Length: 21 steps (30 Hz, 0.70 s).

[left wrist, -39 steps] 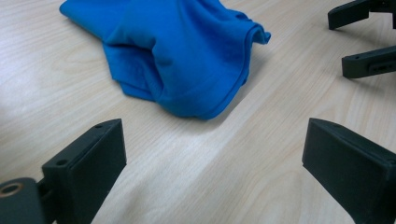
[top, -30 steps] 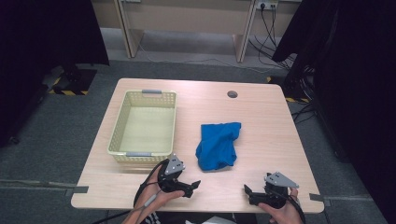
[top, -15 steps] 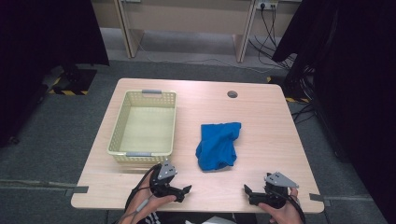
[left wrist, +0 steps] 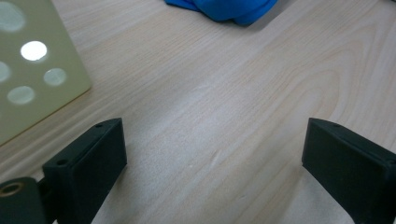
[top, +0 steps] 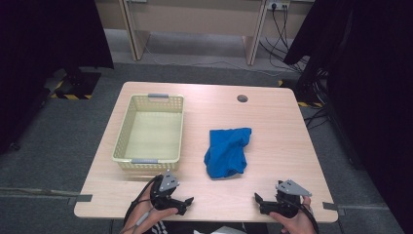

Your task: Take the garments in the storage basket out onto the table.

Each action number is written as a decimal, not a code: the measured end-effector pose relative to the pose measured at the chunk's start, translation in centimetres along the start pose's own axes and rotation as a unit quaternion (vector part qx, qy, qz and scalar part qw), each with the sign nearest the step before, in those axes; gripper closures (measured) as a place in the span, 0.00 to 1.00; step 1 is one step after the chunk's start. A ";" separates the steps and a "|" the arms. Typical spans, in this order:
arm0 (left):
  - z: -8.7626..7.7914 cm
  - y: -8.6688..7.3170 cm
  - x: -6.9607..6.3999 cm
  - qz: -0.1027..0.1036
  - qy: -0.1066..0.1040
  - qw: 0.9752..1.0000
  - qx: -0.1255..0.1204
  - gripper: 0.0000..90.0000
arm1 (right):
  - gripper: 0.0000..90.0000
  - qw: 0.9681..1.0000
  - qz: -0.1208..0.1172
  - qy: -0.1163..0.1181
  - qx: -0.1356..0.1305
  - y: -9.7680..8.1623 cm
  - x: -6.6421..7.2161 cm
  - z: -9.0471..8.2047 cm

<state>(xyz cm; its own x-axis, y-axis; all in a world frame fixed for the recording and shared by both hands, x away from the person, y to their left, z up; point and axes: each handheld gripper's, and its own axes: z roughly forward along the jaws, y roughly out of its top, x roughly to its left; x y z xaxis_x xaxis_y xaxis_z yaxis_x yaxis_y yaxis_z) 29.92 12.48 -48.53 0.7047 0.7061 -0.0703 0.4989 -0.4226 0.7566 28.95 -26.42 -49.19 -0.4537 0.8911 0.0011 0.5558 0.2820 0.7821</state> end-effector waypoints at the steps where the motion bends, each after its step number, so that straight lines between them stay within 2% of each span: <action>1: 0.0 -0.1 0.0 0.000 0.001 1.000 -0.001 0.06 | 0.00 1.000 0.000 0.000 0.000 0.0 0.0 0.0; 11: -0.6 -0.7 0.0 0.009 0.022 1.000 0.000 0.06 | 0.00 1.000 -0.001 0.001 0.000 0.0 0.0 0.0; 21: -1.0 -1.2 -0.1 0.009 0.030 1.000 0.000 0.06 | 0.00 1.000 -0.001 0.001 -0.001 0.0 0.0 0.0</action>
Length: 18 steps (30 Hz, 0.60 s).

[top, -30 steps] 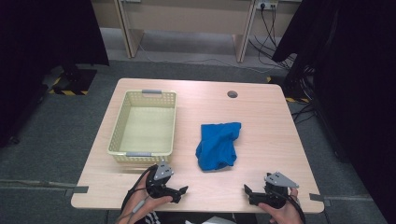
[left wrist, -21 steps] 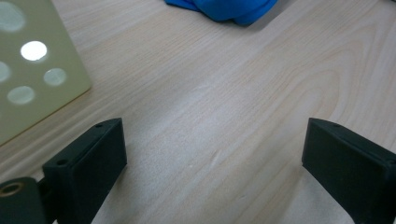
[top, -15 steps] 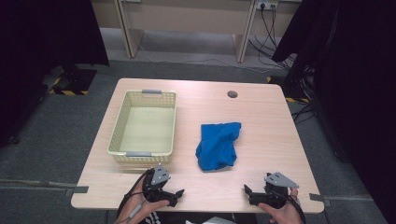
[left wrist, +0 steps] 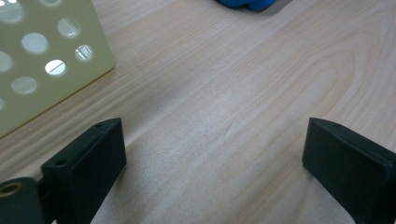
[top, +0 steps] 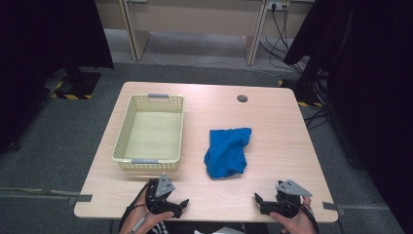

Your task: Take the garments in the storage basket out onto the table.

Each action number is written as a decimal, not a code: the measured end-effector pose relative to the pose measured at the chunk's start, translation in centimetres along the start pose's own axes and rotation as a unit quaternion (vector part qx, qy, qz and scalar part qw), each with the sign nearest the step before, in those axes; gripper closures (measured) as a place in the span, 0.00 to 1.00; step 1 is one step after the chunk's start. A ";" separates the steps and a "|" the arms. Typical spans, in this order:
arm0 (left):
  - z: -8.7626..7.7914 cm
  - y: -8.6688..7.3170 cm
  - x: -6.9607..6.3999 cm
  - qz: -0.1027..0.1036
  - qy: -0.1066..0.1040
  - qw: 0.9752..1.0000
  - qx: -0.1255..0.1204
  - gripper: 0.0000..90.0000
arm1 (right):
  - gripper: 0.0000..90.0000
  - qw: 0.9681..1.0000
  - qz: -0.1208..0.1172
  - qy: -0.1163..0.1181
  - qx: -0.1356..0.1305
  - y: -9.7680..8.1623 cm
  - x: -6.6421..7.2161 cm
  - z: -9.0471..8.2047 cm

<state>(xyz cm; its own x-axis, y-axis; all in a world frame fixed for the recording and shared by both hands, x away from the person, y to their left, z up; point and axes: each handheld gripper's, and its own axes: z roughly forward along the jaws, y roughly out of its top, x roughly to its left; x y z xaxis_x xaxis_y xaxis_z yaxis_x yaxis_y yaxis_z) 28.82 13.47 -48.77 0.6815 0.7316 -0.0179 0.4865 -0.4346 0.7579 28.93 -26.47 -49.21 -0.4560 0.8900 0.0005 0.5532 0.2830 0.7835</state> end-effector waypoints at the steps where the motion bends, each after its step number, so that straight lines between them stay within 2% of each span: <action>1: 0.0 -0.1 0.0 0.000 0.001 1.000 -0.001 0.06 | 0.00 1.000 0.000 0.000 0.000 0.0 0.0 0.0; 18: -1.0 -1.0 0.0 -0.009 0.011 1.000 -0.006 0.06 | 0.00 1.000 0.000 0.001 0.001 0.0 0.0 0.0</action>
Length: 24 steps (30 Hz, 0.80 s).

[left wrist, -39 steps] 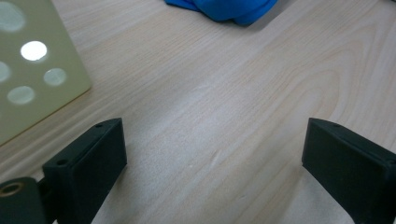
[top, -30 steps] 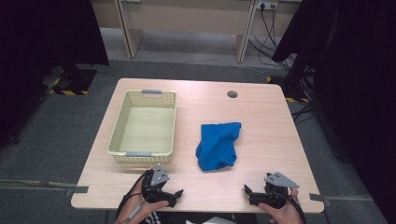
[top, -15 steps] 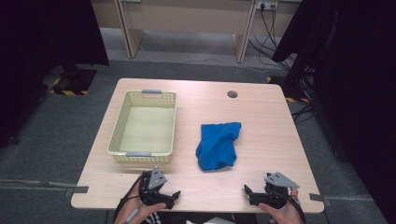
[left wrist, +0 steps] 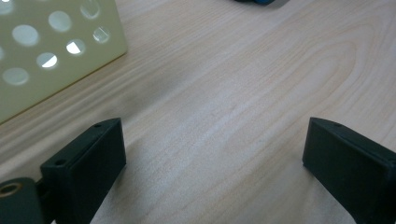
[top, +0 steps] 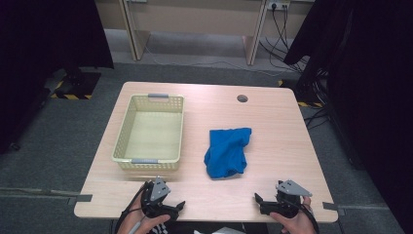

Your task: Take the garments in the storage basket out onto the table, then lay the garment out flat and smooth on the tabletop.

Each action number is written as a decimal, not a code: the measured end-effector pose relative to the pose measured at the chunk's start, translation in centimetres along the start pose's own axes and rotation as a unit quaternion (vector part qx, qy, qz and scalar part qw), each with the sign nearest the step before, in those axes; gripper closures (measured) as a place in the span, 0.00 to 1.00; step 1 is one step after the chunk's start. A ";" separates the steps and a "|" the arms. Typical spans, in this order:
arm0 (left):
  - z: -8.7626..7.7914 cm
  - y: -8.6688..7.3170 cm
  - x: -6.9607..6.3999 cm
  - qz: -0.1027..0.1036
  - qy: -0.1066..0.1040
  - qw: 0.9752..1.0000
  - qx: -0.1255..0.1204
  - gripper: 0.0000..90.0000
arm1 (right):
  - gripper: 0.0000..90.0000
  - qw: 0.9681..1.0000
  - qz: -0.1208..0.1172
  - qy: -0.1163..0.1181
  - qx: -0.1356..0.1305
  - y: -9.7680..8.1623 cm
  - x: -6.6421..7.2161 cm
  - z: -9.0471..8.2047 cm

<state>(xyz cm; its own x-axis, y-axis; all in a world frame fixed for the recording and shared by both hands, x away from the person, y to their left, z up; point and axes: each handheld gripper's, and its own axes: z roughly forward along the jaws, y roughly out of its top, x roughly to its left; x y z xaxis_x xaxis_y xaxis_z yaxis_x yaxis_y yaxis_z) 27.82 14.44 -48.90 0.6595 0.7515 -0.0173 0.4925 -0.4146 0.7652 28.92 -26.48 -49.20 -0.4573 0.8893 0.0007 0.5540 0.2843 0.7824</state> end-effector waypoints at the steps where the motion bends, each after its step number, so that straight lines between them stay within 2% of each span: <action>1: 0.0 -0.1 0.0 0.000 0.001 1.000 -0.001 0.06 | 0.00 1.000 0.000 0.000 0.000 0.0 0.0 0.0; 11: -0.1 0.0 -0.1 -0.002 0.001 1.000 0.003 0.06 | 0.00 1.000 0.000 0.000 0.000 0.0 0.0 0.0; 16: 0.0 0.4 -0.3 -0.015 -0.014 1.000 -0.009 0.07 | 0.00 1.000 0.000 0.000 0.001 0.0 0.0 0.0; 20: 0.0 1.0 -0.6 -0.007 -0.010 1.000 -0.019 0.07 | 0.00 1.000 0.000 -0.001 0.000 0.0 0.0 0.0; 24: 0.4 1.6 -1.1 -0.003 -0.018 1.000 -0.025 0.07 | 0.00 1.000 0.001 -0.002 0.001 0.0 0.1 0.0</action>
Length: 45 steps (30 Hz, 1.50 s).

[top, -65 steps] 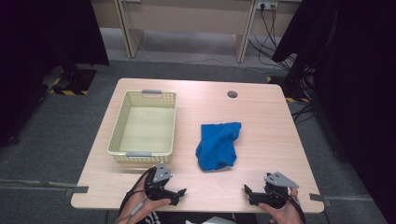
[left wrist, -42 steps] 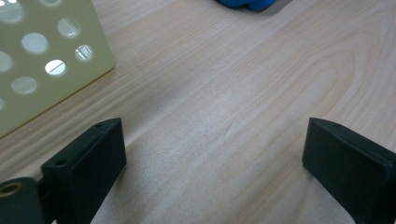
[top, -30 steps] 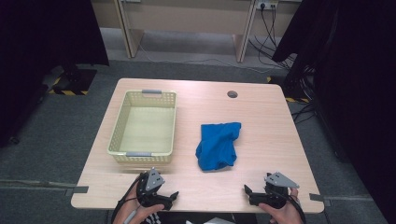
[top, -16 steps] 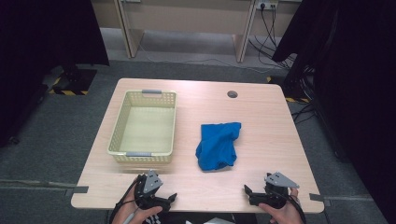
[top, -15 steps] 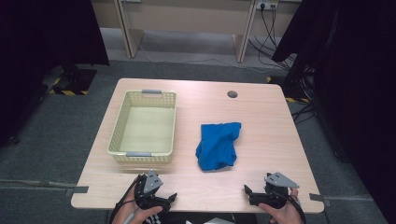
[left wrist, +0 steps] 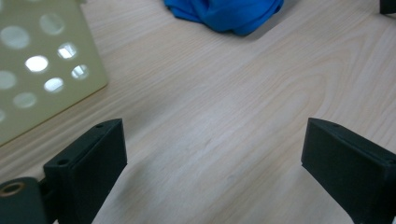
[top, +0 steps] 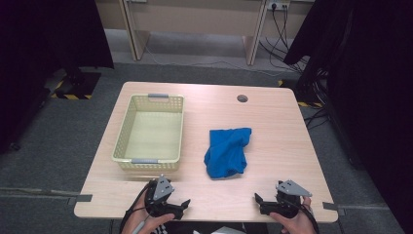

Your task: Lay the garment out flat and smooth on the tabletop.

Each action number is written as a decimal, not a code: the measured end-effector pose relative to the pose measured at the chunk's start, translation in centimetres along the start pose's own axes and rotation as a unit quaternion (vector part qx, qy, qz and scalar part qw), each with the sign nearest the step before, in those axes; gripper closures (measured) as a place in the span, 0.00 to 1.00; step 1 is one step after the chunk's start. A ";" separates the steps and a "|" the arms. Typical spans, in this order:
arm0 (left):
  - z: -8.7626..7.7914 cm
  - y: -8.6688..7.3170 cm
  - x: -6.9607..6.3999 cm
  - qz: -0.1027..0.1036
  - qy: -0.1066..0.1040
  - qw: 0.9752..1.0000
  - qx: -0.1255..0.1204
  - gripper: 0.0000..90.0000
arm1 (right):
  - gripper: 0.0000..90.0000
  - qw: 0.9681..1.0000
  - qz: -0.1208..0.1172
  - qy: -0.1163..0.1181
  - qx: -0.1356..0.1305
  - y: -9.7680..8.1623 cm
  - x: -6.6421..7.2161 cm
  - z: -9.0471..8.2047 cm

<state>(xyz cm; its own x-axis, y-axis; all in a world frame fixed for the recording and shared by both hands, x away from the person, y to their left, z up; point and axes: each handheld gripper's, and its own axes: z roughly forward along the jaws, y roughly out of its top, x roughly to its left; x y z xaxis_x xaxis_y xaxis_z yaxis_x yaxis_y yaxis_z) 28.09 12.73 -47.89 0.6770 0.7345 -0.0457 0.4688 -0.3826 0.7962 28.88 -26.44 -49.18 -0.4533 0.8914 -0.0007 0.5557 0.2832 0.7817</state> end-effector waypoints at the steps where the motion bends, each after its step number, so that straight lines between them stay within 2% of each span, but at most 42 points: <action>1: 0.2 0.2 -0.1 0.000 -0.002 1.000 -0.002 0.07 | 0.00 1.000 0.000 0.000 0.000 0.0 0.0 0.0; 5: 1.0 0.9 -0.5 0.011 -0.009 1.000 -0.001 0.07 | 0.00 1.000 0.000 0.000 0.001 0.0 0.0 0.0; 11: 1.7 1.8 -1.0 0.015 -0.018 1.000 -0.007 0.08 | 0.00 1.000 0.000 0.000 0.000 0.0 0.0 0.0; 17: 2.7 3.5 -1.9 0.015 -0.047 0.999 -0.019 0.09 | 0.00 1.000 0.000 0.000 0.001 0.1 0.0 0.0; 23: 4.3 4.9 -2.8 0.028 -0.063 0.997 -0.020 0.10 | 0.00 1.000 0.000 0.000 0.000 0.0 0.0 0.1; 32: 5.5 6.2 -3.1 0.033 -0.065 0.997 -0.025 0.12 | 0.00 1.000 0.000 0.000 0.000 0.0 0.0 0.1; 37: 6.3 7.4 -3.4 0.043 -0.065 0.996 -0.032 0.16 | 0.00 1.000 0.000 0.000 0.000 0.0 0.0 0.1; 42: 7.7 8.5 -4.0 0.048 -0.072 0.996 -0.033 0.21 | 0.00 1.000 0.000 0.000 -0.001 0.0 0.0 0.1; 45: 8.1 9.2 -4.3 0.059 -0.069 0.995 -0.036 0.23 | 0.00 1.000 0.000 0.000 -0.001 0.0 0.0 0.1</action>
<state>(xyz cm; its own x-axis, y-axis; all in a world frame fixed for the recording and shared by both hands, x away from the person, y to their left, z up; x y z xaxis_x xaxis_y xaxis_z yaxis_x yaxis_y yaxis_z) 34.10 1.43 -45.24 0.7987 0.6011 -0.0272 0.3424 -0.4168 0.8420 28.93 -26.41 -49.21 -0.4539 0.8910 -0.0007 0.5537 0.2827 0.7833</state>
